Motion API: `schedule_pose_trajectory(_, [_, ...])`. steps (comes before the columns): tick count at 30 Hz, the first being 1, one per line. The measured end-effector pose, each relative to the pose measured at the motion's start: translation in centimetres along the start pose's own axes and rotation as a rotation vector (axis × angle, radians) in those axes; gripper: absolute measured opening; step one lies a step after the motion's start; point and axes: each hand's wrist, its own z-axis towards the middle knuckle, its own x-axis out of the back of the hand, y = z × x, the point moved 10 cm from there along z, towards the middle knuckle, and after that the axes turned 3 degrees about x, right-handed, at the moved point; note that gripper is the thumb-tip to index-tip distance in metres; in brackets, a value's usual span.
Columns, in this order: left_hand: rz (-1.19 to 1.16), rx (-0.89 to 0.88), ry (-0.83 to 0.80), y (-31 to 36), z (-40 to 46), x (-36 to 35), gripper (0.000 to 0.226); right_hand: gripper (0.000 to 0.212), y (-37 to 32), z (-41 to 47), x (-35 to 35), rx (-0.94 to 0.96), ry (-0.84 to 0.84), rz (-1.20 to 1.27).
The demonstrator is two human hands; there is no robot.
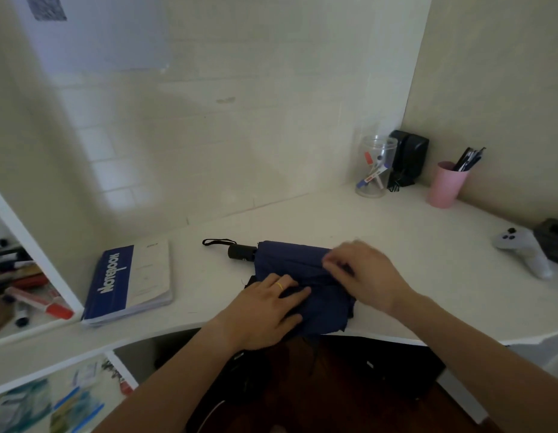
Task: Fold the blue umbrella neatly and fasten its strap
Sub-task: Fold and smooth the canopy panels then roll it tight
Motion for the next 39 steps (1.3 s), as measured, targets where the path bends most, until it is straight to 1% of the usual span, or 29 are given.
schedule_pose_trajectory(1, [0.062, -0.02, 0.017, 0.5, 0.0, 0.1, 0.061, 0.024, 0.8, 1.3, 0.7, -0.039, 0.063, -0.002])
schedule_pose_trajectory(2, [0.086, -0.033, 0.038, 0.8, 0.0, 0.2, 0.061, 0.031, 1.8, 2.6, 0.5, -0.092, 0.041, 0.02])
schedule_pose_trajectory(3, [0.091, -0.049, 0.059, 1.0, 0.0, 0.4, 0.06, 0.044, 2.9, 3.6, -0.7, -0.155, -0.072, 0.067])
schedule_pose_trajectory(4, [0.095, -0.062, 0.072, 1.2, -0.1, 0.6, 0.06, 0.055, 3.7, 4.1, -2.5, -0.213, -0.239, 0.12])
schedule_pose_trajectory(5, [0.094, -0.07, 0.074, 1.4, -0.1, 0.7, 0.06, 0.061, 4.2, 4.2, -4.3, -0.245, -0.397, 0.153])
schedule_pose_trajectory(6, [0.087, -0.076, 0.067, 1.4, -0.1, 0.7, 0.06, 0.061, 4.4, 4.2, -5.6, -0.246, -0.516, 0.162])
schedule_pose_trajectory(7, [0.065, -0.074, 0.039, 1.3, -0.1, 0.3, 0.06, 0.056, 4.6, 4.2, -6.3, -0.231, -0.567, 0.168])
schedule_pose_trajectory(9, [-0.001, -0.062, -0.043, 1.2, -0.3, -0.8, 0.06, 0.049, 4.8, 4.7, -6.3, -0.209, -0.541, 0.2])
schedule_pose_trajectory(11, [-0.039, -0.061, -0.09, 1.2, -0.6, -1.7, 0.057, 0.054, 4.6, 5.0, -6.1, -0.188, -0.512, 0.185])
schedule_pose_trajectory(14, [-0.049, -0.061, -0.123, 1.4, -0.7, -2.2, 0.055, 0.061, 3.8, 5.1, -6.3, -0.114, -0.498, 0.019])
schedule_pose_trajectory(17, [-0.028, -0.061, -0.135, 1.6, -0.6, -2.3, 0.053, 0.057, 3.3, 5.3, -6.2, -0.071, -0.49, -0.109])
schedule_pose_trajectory(22, [-0.037, -0.052, -0.154, 2.3, 0.1, -2.3, 0.05, 0.053, 1.8, 5.3, -5.2, 0.059, -0.332, -0.297])
schedule_pose_trajectory(24, [-0.042, -0.051, -0.167, 2.6, 0.3, -2.2, 0.049, 0.052, 2.0, 4.8, -5.3, 0.065, -0.304, -0.258])
schedule_pose_trajectory(25, [-0.043, -0.051, -0.174, 2.7, 0.3, -2.2, 0.049, 0.053, 2.5, 4.5, -5.5, 0.035, -0.317, -0.184])
schedule_pose_trajectory(27, [-0.046, -0.046, -0.181, 2.8, 0.4, -2.3, 0.049, 0.051, 3.7, 3.7, -6.1, -0.085, -0.388, 0.062])
schedule_pose_trajectory(29, [-0.041, -0.042, -0.175, 2.8, 0.4, -2.2, 0.049, 0.04, 4.1, 3.1, -6.3, -0.217, -0.449, 0.312])
schedule_pose_trajectory(30, [-0.039, -0.042, -0.172, 2.7, 0.5, -2.1, 0.049, 0.035, 4.3, 3.1, -6.1, -0.257, -0.456, 0.377])
schedule_pose_trajectory(32, [-0.043, -0.046, -0.163, 2.8, 0.5, -2.0, 0.049, 0.029, 4.4, 3.2, -5.6, -0.253, -0.489, 0.406])
schedule_pose_trajectory(34, [-0.052, -0.055, -0.165, 3.0, 0.6, -2.1, 0.048, 0.033, 4.3, 3.3, -5.2, -0.213, -0.517, 0.368])
schedule_pose_trajectory(36, [-0.063, -0.064, -0.162, 3.2, 0.6, -2.1, 0.049, 0.039, 4.3, 3.7, -4.7, -0.173, -0.503, 0.251])
schedule_pose_trajectory(39, [-0.094, -0.069, -0.166, 3.2, 0.3, -2.0, 0.05, 0.04, 3.8, 4.6, -4.2, -0.108, -0.46, 0.075])
